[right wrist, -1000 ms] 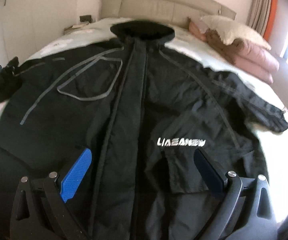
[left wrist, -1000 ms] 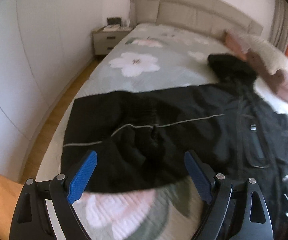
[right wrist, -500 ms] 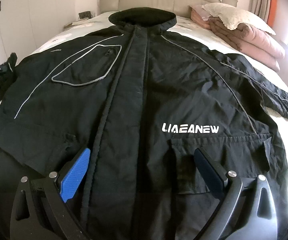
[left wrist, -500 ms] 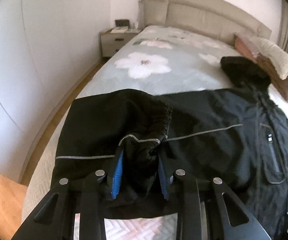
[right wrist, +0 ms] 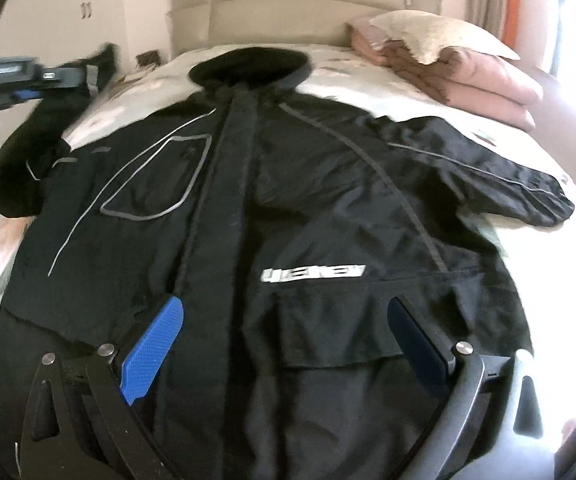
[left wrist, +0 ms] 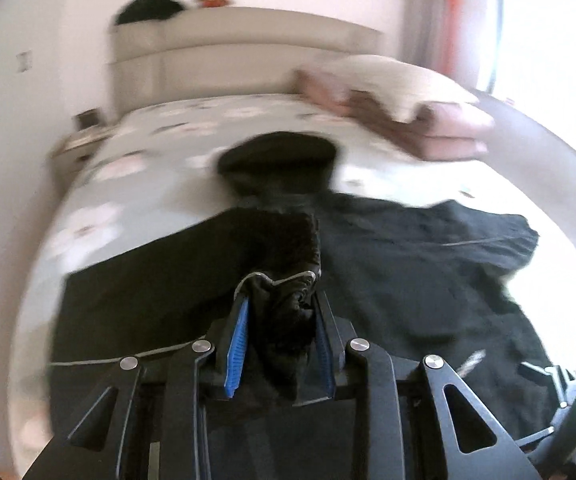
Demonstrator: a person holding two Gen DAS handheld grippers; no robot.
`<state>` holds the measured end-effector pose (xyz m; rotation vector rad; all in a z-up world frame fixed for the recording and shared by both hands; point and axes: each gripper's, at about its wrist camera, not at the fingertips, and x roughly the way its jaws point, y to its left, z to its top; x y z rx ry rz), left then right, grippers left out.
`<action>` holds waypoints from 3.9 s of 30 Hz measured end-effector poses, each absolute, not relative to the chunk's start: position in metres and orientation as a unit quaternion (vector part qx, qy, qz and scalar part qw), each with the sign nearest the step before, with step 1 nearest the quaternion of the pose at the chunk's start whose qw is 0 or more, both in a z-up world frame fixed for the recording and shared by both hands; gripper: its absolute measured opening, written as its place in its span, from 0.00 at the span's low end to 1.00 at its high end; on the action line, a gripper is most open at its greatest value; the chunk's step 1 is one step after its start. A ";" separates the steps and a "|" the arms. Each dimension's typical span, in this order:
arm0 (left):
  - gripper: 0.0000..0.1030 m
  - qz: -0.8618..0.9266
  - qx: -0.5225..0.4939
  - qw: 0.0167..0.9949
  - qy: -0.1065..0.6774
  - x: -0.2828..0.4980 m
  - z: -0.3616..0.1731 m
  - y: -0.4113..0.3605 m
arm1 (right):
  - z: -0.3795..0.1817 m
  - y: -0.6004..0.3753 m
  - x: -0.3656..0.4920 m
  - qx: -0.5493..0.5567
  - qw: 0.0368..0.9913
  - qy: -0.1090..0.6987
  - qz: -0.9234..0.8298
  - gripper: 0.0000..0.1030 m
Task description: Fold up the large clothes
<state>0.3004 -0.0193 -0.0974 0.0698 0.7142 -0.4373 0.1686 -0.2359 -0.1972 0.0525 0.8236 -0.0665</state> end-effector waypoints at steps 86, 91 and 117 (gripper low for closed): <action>0.66 -0.177 0.001 0.896 0.406 0.340 -0.242 -0.015 | -0.237 -0.341 0.333 0.048 0.885 0.464 0.006 0.54; 0.66 -0.169 0.017 0.900 0.403 0.338 -0.243 -0.021 | -0.199 -0.397 0.306 0.130 0.895 0.425 0.037 0.51; 0.70 -0.145 0.044 0.904 0.400 0.339 -0.244 -0.032 | -0.259 -0.785 0.269 0.355 0.826 0.373 -0.230 0.66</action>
